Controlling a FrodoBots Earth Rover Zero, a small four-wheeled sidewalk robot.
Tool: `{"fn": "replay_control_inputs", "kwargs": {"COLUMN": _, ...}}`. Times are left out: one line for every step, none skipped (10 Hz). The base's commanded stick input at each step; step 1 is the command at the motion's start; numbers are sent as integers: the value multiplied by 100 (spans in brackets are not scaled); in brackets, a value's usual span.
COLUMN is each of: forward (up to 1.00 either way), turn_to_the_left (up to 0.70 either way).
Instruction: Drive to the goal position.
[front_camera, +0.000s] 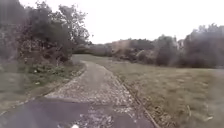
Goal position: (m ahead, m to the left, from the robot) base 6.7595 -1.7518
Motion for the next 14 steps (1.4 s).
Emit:
{"fn": "replay_control_inputs", "kwargs": {"forward": 100, "turn_to_the_left": 0}}
{"fn": "replay_control_inputs", "kwargs": {"forward": 100, "turn_to_the_left": 0}}
{"fn": "replay_control_inputs", "kwargs": {"forward": 100, "turn_to_the_left": 0}}
{"fn": "replay_control_inputs", "kwargs": {"forward": 100, "turn_to_the_left": 0}}
{"fn": "replay_control_inputs", "kwargs": {"forward": 100, "turn_to_the_left": 0}}
{"fn": "replay_control_inputs", "kwargs": {"forward": 100, "turn_to_the_left": 0}}
{"fn": "replay_control_inputs", "kwargs": {"forward": 100, "turn_to_the_left": 0}}
{"fn": "replay_control_inputs", "kwargs": {"forward": 100, "turn_to_the_left": 0}}
{"fn": "replay_control_inputs", "kwargs": {"forward": 100, "turn_to_the_left": 0}}
{"fn": "replay_control_inputs", "kwargs": {"forward": 100, "turn_to_the_left": 0}}
{"fn": "replay_control_inputs", "kwargs": {"forward": 100, "turn_to_the_left": 0}}
{"fn": "replay_control_inputs", "kwargs": {"forward": 100, "turn_to_the_left": 0}}
{"fn": "replay_control_inputs", "kwargs": {"forward": 100, "turn_to_the_left": 2}}
{"fn": "replay_control_inputs", "kwargs": {"forward": 100, "turn_to_the_left": 16}}
